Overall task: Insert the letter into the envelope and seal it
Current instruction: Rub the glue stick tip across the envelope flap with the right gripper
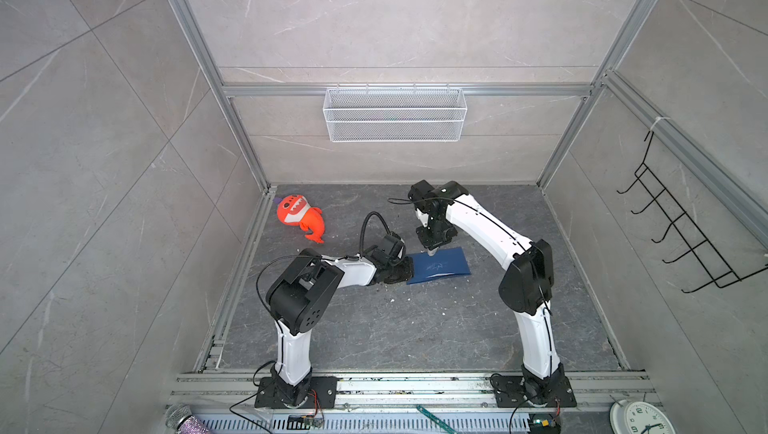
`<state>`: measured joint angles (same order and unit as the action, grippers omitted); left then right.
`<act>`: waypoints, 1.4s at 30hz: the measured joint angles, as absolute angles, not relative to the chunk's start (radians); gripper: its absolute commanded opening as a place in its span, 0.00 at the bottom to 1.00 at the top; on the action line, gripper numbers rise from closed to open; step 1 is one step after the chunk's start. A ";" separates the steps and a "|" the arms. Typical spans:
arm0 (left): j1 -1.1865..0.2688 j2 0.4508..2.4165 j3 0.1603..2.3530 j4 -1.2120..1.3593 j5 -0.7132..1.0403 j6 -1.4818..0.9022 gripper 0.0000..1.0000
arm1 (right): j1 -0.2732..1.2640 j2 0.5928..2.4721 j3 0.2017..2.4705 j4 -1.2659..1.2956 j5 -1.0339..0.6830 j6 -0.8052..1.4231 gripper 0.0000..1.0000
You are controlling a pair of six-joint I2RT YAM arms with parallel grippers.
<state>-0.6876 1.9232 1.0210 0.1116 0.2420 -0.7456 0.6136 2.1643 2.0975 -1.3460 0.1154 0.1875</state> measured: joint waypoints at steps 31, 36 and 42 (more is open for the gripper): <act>-0.689 1.923 1.021 0.112 0.239 -0.753 0.00 | 0.633 2.299 2.077 -1.318 0.132 0.195 0.00; -0.689 1.923 1.021 0.112 0.238 -0.753 0.00 | 0.628 2.282 2.048 -1.302 0.133 0.194 0.00; -0.689 1.924 1.021 0.112 0.238 -0.756 0.00 | 0.607 2.263 2.018 -1.284 0.123 0.187 0.00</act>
<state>-0.6891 1.9236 1.0210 0.1116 0.2379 -0.7563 0.6075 2.2631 2.0182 -1.2839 0.1230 0.1867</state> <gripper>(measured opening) 0.044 0.259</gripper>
